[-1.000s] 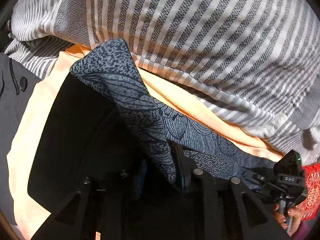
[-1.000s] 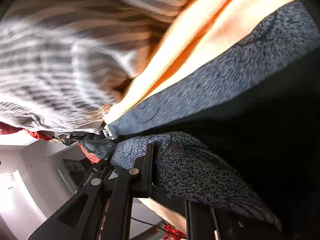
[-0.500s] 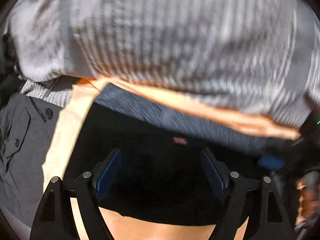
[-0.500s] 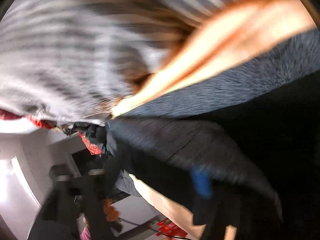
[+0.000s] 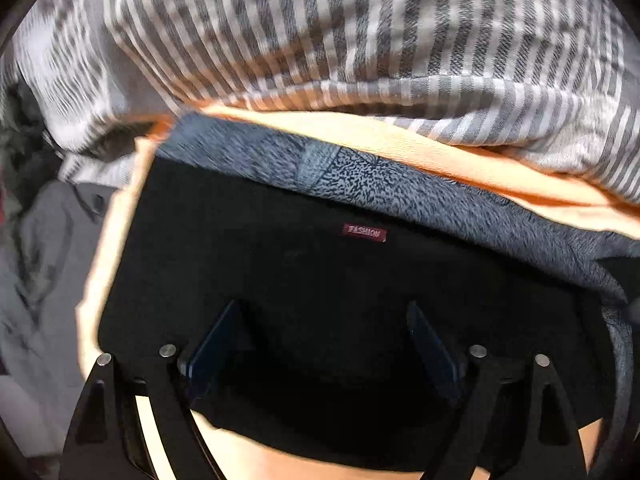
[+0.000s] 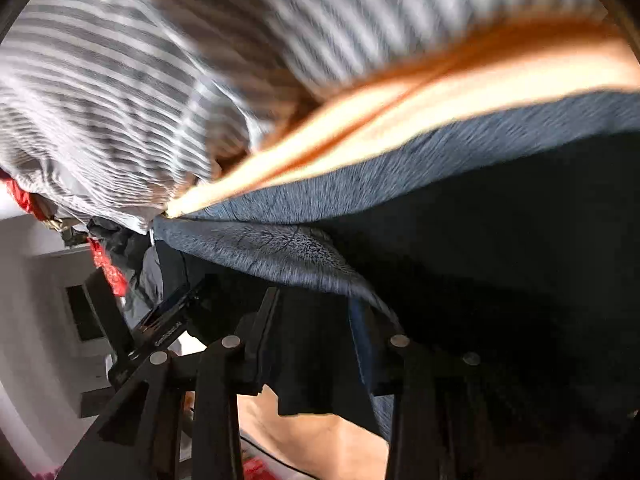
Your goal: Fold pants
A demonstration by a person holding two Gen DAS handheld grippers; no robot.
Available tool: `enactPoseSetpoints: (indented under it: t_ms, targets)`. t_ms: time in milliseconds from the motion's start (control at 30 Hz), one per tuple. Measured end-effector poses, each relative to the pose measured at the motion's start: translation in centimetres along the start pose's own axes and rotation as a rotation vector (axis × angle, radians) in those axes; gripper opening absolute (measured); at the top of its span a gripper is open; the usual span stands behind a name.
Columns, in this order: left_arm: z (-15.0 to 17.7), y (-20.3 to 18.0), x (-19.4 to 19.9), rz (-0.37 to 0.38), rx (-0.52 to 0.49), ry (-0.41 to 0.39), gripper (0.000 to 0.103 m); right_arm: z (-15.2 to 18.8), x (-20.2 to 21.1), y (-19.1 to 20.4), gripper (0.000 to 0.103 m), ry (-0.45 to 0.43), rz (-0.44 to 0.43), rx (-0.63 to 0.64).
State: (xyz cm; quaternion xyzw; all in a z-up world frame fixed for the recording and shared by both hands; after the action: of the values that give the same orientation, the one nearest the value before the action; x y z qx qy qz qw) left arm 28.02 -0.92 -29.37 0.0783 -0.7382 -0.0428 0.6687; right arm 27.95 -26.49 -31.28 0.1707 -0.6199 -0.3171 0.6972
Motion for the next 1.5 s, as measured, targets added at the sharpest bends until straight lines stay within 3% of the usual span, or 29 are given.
enactPoseSetpoints:
  t_ms: [33, 100, 300, 467, 533, 700, 833, 1000, 1100, 1267, 1500]
  targets:
    - [0.0, -0.4, 0.5, 0.009, -0.009, -0.005, 0.087, 0.3, 1.0, 0.1, 0.044, -0.021, 0.023, 0.024]
    - [0.7, -1.3, 2.3, 0.058, -0.017, -0.015, 0.087, 1.8, 3.3, 0.2, 0.062, -0.071, 0.056, 0.044]
    - [5.1, -6.8, 6.6, 0.166, -0.159, -0.04, 0.087, 10.3, 9.0, -3.8, 0.063, -0.164, 0.038, -0.119]
    - [9.4, -11.7, 8.3, 0.234, -0.302, -0.041, 0.087, 21.1, 12.0, -8.2, 0.063, -0.252, 0.089, -0.259]
    - [11.3, -12.8, 8.9, 0.246, -0.352, -0.048, 0.087, 25.9, 12.5, -10.9, 0.063, -0.283, 0.154, -0.329]
    - [14.3, -13.4, 10.5, 0.251, -0.407, -0.067, 0.087, 33.4, 13.7, -17.6, 0.063, -0.323, 0.161, -0.482]
    - [15.6, -13.0, 10.8, 0.212, -0.449, -0.085, 0.087, 35.0, 13.4, -20.0, 0.063, -0.337, 0.194, -0.487]
    - [16.7, -14.3, 9.3, 0.182, -0.44, -0.036, 0.087, 34.8, 12.7, -22.3, 0.063, -0.319, 0.204, -0.473]
    - [17.6, -16.0, 8.6, 0.18, -0.425, -0.003, 0.087, 36.4, 13.3, -23.5, 0.063, -0.324, 0.079, -0.484]
    - [18.7, -19.3, 8.1, 0.165, -0.45, 0.035, 0.087, 35.7, 13.1, -23.4, 0.062, -0.306, -0.015, -0.423]
    - [19.5, -21.9, 7.5, 0.159, -0.462, 0.081, 0.087, 35.6, 12.7, -23.9, 0.044, -0.268, -0.143, -0.412]
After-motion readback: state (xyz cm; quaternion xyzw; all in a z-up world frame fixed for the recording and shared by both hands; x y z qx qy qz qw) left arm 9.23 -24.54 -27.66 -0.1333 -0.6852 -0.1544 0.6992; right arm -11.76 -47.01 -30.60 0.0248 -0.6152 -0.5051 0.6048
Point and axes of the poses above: each gripper's, at about its wrist camera, not at the fingertips, and x roughly against the way its jaws point, y to its left, z to its underside, the point moved 7 cm from there along -x, roughly the way its jaws point, and after that the axes turned 6 degrees about y, right-handed, at the moved point
